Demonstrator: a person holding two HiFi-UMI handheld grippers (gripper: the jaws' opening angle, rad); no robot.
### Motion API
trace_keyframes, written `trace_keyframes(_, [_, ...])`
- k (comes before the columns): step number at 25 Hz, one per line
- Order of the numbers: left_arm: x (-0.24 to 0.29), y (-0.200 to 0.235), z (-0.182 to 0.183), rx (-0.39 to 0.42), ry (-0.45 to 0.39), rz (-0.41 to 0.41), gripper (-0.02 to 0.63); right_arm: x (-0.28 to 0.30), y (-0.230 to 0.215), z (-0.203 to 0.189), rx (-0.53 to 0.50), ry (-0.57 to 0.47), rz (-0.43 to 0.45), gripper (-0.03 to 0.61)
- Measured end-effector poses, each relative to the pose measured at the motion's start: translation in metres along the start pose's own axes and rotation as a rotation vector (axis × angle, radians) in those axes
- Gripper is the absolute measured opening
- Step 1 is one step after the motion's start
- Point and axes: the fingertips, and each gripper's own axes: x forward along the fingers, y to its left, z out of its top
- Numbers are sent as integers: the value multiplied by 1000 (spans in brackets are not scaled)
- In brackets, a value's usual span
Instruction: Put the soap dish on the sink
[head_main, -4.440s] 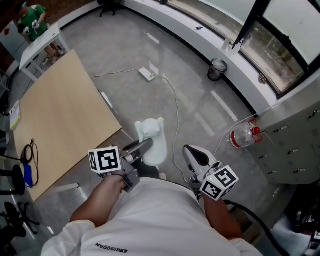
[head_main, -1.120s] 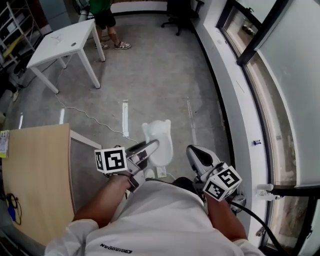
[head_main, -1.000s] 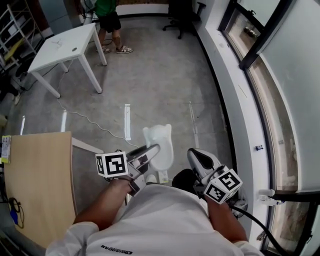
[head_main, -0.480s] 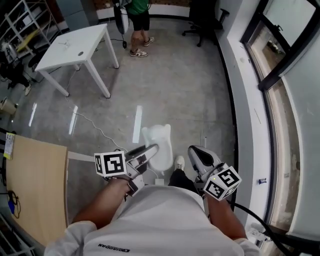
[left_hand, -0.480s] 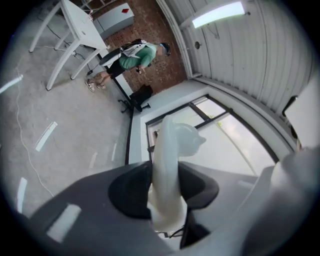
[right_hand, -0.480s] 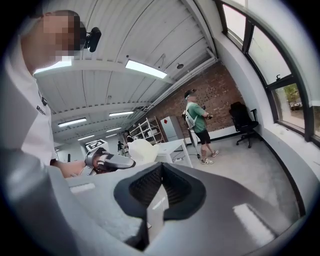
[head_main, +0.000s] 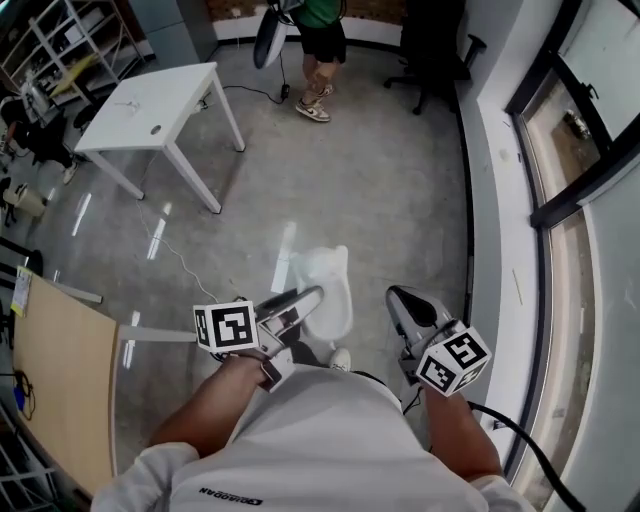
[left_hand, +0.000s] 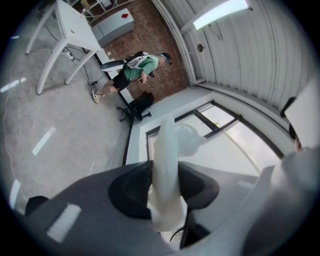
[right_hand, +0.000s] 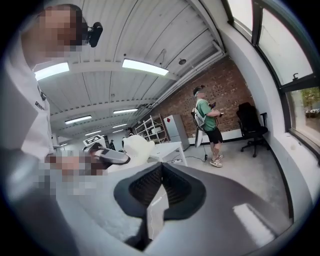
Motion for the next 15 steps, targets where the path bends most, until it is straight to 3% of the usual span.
trace_keyframes(7, [42,19,47,1,-32,39,147,35,-66,23,23,-29,11,2])
trace_keyframes(15, [109,51,127,-32,-57,2,147,111,-131,61,-18,15,43,2])
